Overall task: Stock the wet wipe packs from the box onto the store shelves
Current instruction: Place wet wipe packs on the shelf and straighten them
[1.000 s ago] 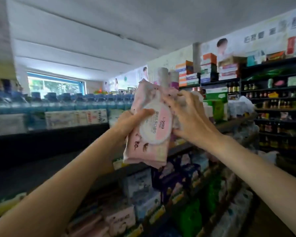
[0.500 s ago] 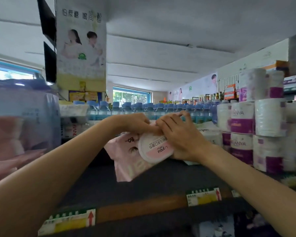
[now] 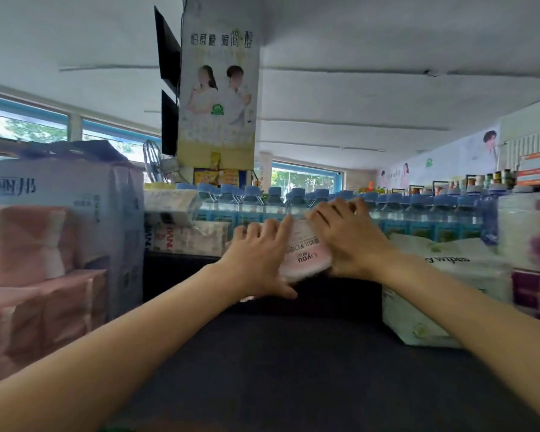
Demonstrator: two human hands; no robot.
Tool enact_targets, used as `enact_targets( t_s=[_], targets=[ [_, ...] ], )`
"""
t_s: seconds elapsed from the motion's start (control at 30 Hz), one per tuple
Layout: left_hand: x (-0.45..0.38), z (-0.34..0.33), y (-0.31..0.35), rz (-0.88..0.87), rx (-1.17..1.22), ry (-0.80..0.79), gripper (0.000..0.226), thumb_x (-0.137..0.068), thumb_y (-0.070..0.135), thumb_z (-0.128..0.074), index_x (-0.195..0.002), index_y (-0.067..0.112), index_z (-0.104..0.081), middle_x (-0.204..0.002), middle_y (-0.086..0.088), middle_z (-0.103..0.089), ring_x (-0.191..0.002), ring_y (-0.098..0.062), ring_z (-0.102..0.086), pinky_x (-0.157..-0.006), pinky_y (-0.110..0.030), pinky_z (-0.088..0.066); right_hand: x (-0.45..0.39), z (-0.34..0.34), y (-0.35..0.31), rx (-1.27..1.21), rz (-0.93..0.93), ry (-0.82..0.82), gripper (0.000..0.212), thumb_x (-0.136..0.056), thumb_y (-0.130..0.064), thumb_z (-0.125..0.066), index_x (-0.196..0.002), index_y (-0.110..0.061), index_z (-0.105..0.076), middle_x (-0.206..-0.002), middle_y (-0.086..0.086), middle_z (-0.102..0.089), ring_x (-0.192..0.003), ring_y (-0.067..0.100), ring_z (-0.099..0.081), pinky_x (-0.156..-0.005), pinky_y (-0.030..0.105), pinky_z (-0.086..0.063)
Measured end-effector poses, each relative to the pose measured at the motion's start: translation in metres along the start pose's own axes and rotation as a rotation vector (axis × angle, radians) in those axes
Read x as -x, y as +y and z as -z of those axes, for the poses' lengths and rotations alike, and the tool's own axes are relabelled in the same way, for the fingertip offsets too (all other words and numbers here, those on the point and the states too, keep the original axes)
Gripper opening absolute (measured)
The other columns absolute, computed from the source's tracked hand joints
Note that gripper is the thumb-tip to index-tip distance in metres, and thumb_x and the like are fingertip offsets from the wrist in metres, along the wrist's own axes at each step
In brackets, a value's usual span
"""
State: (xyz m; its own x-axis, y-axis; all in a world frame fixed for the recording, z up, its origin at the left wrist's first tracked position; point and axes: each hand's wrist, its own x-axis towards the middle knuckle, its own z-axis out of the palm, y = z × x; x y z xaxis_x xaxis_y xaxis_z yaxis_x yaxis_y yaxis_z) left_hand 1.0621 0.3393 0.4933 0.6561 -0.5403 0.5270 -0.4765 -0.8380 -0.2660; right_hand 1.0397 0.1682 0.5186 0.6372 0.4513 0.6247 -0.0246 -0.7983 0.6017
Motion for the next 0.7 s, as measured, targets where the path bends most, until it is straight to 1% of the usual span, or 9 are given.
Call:
enact_targets(
  t_s=[0.03, 0.1, 0.17, 0.3, 0.37, 0.43, 0.5, 0.6, 0.7],
  targets=[
    [-0.003, -0.004, 0.005, 0.009, -0.057, 0.085, 0.121, -0.068, 0.063, -0.067, -0.147, 0.011, 0.009, -0.143, -0.01, -0.024, -0.127, -0.032, -0.033, -0.108, -0.045, -0.027, -0.005, 0.004, 0.001, 0.005, 0.02, 0.024, 0.085, -0.067, -0.069, -0.048, -0.127, -0.008, -0.048, -0.119, 0.011, -0.055, -0.106, 0.029, -0.053, -0.09, 0.044, -0.038],
    [-0.01, -0.006, 0.006, 0.034, -0.068, 0.214, 0.116, -0.069, 0.062, -0.064, -0.147, 0.009, 0.005, -0.14, -0.012, -0.028, -0.122, -0.033, -0.037, -0.104, -0.043, -0.031, -0.011, 0.011, 0.003, -0.002, 0.033, 0.045, 0.099, -0.058, -0.082, -0.029, -0.114, -0.007, -0.059, -0.104, 0.01, -0.064, -0.089, 0.028, -0.061, -0.08, 0.041, -0.045],
    [-0.015, 0.0, 0.0, 0.032, -0.015, 0.28, 0.111, -0.068, 0.067, -0.059, -0.146, 0.01, -0.006, -0.137, -0.011, -0.032, -0.118, -0.031, -0.039, -0.1, -0.043, -0.034, -0.019, 0.016, 0.008, -0.001, 0.063, 0.098, 0.105, -0.053, -0.086, -0.024, -0.112, -0.007, -0.062, -0.1, 0.01, -0.066, -0.084, 0.028, -0.062, -0.077, 0.039, -0.046],
    [-0.021, 0.019, -0.019, -0.073, -0.111, 0.38, 0.106, -0.062, 0.077, -0.051, -0.138, 0.008, -0.026, -0.129, -0.011, -0.044, -0.111, -0.031, -0.046, -0.094, -0.044, -0.038, -0.022, 0.024, 0.014, -0.064, 0.053, 0.118, 0.105, -0.058, -0.082, -0.049, -0.133, -0.009, -0.042, -0.123, 0.012, -0.053, -0.108, 0.031, -0.051, -0.092, 0.044, -0.034],
    [-0.024, 0.027, -0.03, -0.187, -0.298, 0.4, 0.102, -0.056, 0.071, -0.062, -0.13, 0.007, -0.032, -0.12, -0.013, -0.054, -0.102, -0.033, -0.055, -0.087, -0.044, -0.044, -0.018, 0.025, 0.019, -0.181, 0.04, 0.063, 0.102, -0.063, -0.079, -0.055, -0.139, -0.015, -0.033, -0.131, 0.007, -0.047, -0.117, 0.026, -0.045, -0.098, 0.043, -0.028],
    [-0.026, 0.032, -0.041, -0.332, -0.48, 0.42, 0.102, -0.046, 0.057, -0.078, -0.124, 0.008, -0.035, -0.114, -0.013, -0.06, -0.097, -0.032, -0.06, -0.086, -0.043, -0.047, -0.014, 0.03, 0.028, -0.488, -0.022, -0.019, 0.082, -0.073, -0.069, -0.056, -0.136, -0.021, -0.037, -0.125, 0.001, -0.054, -0.114, 0.019, -0.051, -0.105, 0.041, -0.029],
    [-0.026, 0.039, -0.047, -0.507, -0.647, 0.42, 0.101, -0.043, 0.045, -0.084, -0.126, 0.011, -0.038, -0.117, -0.011, -0.062, -0.101, -0.03, -0.06, -0.095, -0.045, -0.041, -0.009, 0.03, 0.039, -0.533, -0.055, -0.034, 0.064, -0.083, -0.051, -0.058, -0.136, -0.023, -0.036, -0.118, -0.002, -0.06, -0.107, 0.016, -0.058, -0.107, 0.042, -0.031],
    [-0.026, 0.049, -0.048, -0.771, -0.817, 0.41, 0.104, -0.038, 0.024, -0.088, -0.129, 0.017, -0.038, -0.122, -0.007, -0.061, -0.111, -0.028, -0.059, -0.104, -0.046, -0.024, -0.002, 0.017, 0.03, -0.4, -0.053, -0.18, 0.089, -0.083, -0.039, -0.065, -0.148, -0.022, -0.008, -0.144, 0.005, -0.04, -0.119, 0.023, -0.052, -0.105, 0.04, -0.033],
    [-0.03, 0.049, -0.043, -0.911, -0.921, 0.347, 0.111, -0.036, 0.015, -0.087, -0.132, 0.022, -0.032, -0.129, 0.0, -0.058, -0.121, -0.021, -0.053, -0.108, -0.043, -0.02, 0.005, -0.008, 0.001, -0.459, -0.072, -0.214, 0.116, -0.07, -0.05, -0.073, -0.148, -0.015, 0.005, -0.154, 0.009, -0.017, -0.127, 0.027, -0.043, -0.1, 0.041, -0.037]
  ],
)
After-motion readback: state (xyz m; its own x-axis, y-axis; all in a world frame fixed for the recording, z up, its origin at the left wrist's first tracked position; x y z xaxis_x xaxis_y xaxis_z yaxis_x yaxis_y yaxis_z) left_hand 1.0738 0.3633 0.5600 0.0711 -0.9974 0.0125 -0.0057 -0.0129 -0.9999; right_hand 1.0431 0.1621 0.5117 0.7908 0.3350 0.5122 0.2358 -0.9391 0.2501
